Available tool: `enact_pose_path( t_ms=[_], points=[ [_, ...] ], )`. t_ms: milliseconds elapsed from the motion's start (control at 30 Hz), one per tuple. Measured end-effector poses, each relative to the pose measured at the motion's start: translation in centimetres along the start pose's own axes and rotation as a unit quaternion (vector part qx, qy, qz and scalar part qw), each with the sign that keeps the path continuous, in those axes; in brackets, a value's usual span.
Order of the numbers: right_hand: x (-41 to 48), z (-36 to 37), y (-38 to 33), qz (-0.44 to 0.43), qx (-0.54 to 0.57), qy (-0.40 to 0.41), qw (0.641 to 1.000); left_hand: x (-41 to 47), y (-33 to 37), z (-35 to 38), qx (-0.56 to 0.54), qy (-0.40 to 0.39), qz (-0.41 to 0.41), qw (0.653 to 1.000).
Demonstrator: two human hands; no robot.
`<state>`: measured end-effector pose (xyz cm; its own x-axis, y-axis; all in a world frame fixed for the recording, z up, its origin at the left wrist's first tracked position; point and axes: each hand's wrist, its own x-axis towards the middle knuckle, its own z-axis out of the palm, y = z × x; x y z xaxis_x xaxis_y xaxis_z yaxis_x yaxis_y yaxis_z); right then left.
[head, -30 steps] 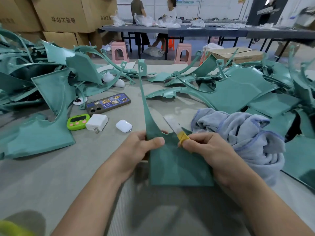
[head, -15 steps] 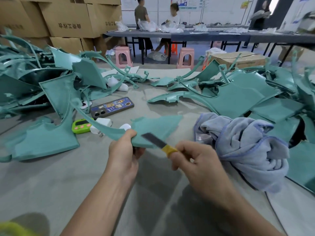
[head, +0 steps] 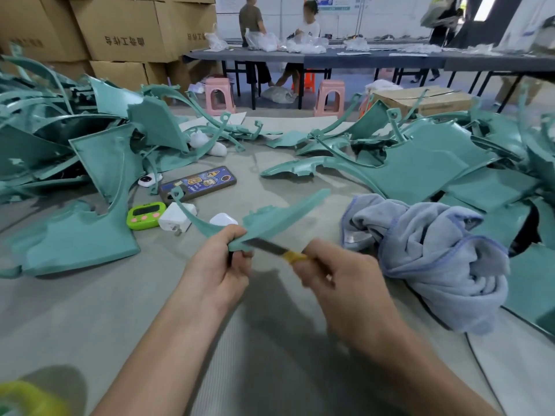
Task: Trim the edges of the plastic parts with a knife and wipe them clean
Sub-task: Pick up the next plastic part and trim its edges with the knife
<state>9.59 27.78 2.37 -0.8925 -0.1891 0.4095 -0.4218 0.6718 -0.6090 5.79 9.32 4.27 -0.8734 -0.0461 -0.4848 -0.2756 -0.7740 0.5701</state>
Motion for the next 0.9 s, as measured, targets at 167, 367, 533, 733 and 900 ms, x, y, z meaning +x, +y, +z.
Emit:
enact_pose_path(
  t_ms=[167,367,533,733,900],
  points=[
    [1.4,-1.6,2.2,0.109,0.025,0.168,0.98,0.1,0.5,-0.4,-0.035,-0.057,-0.041,0.997],
    [-1.0,0.2,-1.0,-0.024,0.088,0.055,0.994,0.2,0.3,-0.5,-0.036,-0.055,-0.03,0.997],
    [0.3,0.5,0.0,0.057,0.049,0.1,0.992,-0.3,0.0,-0.3,-0.018,-0.072,-0.048,0.996],
    [0.5,-0.6,1.2,0.067,0.157,0.163,0.972,-0.2,0.2,-0.3,-0.016,-0.064,-0.048,0.997],
    [0.4,1.2,0.3,-0.032,0.026,0.092,0.995,-0.9,-0.1,-0.1,-0.019,-0.096,-0.072,0.993]
  ],
)
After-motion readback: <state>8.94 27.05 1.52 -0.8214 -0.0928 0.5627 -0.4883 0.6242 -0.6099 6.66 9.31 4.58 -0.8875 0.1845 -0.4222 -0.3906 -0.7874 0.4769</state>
